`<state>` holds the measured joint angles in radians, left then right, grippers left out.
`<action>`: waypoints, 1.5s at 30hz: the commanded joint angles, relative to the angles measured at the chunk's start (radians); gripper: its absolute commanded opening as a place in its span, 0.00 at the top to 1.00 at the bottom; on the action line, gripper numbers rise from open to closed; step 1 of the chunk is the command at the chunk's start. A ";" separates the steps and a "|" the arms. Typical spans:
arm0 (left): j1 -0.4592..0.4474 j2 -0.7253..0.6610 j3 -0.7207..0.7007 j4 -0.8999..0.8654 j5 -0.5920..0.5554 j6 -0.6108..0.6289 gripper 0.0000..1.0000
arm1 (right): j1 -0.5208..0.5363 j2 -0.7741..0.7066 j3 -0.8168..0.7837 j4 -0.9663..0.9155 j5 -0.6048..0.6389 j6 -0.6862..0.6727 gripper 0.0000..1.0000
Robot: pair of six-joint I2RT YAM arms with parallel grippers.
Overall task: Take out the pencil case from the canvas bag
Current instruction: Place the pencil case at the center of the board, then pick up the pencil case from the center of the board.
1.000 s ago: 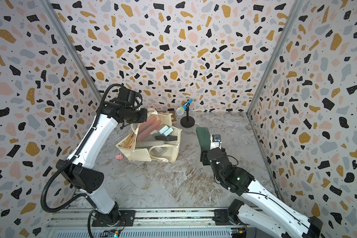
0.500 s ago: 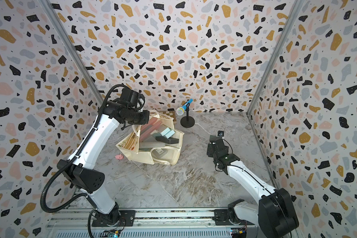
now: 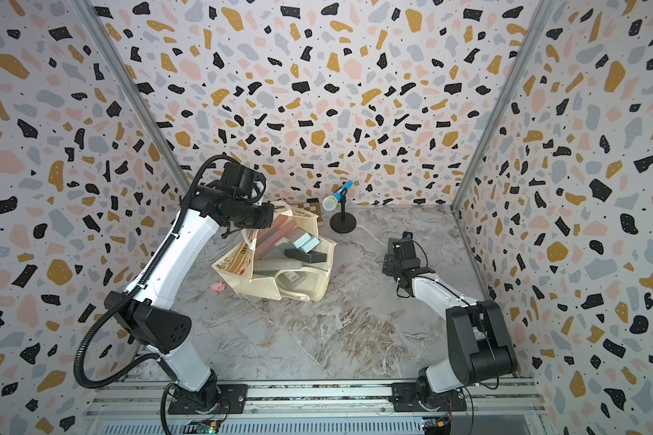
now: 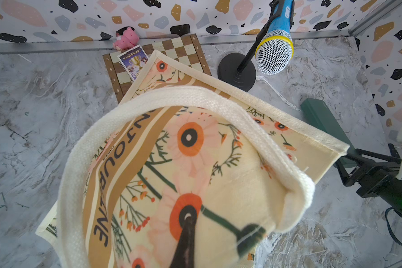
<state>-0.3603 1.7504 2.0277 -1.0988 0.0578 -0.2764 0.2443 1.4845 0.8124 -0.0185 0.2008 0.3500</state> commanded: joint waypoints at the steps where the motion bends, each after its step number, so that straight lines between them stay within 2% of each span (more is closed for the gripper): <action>1: 0.003 -0.024 -0.020 -0.047 -0.022 0.006 1.00 | -0.002 -0.012 0.034 -0.041 -0.021 0.001 0.05; 2: 0.003 -0.025 -0.021 -0.046 -0.022 0.006 1.00 | -0.002 -0.014 0.039 -0.050 -0.017 0.004 0.01; 6: 0.002 -0.027 -0.027 -0.047 -0.018 0.005 1.00 | 0.000 -0.042 0.052 -0.090 -0.011 0.010 0.00; 9: 0.003 -0.029 -0.029 -0.046 -0.015 0.005 1.00 | 0.001 -0.034 0.081 -0.124 -0.037 0.003 0.05; 12: 0.003 -0.031 -0.029 -0.046 -0.013 0.005 1.00 | 0.001 0.052 0.158 -0.204 -0.031 0.007 0.11; 18: 0.003 -0.035 -0.030 -0.044 -0.010 0.006 1.00 | -0.011 0.248 0.301 -0.303 0.000 0.001 0.11; 22: 0.003 -0.038 -0.035 -0.042 -0.011 0.009 1.00 | -0.027 0.326 0.356 -0.327 -0.013 -0.001 0.14; 29: 0.006 -0.041 -0.038 -0.042 -0.004 0.009 1.00 | -0.049 0.412 0.410 -0.353 -0.027 -0.012 0.20; 36: 0.005 -0.046 -0.044 -0.040 -0.002 0.009 1.00 | -0.078 0.425 0.417 -0.327 -0.047 -0.058 0.33; 40: 0.006 -0.044 -0.046 -0.038 0.012 0.006 1.00 | -0.114 0.436 0.449 -0.309 -0.062 -0.111 0.36; 45: 0.007 -0.057 -0.056 -0.035 0.023 0.004 1.00 | -0.183 0.459 0.509 -0.281 -0.152 -0.170 0.38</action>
<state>-0.3607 1.7267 1.9930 -1.0962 0.0814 -0.2726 0.0914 1.9484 1.2640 -0.3214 0.0967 0.2352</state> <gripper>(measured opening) 0.047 0.712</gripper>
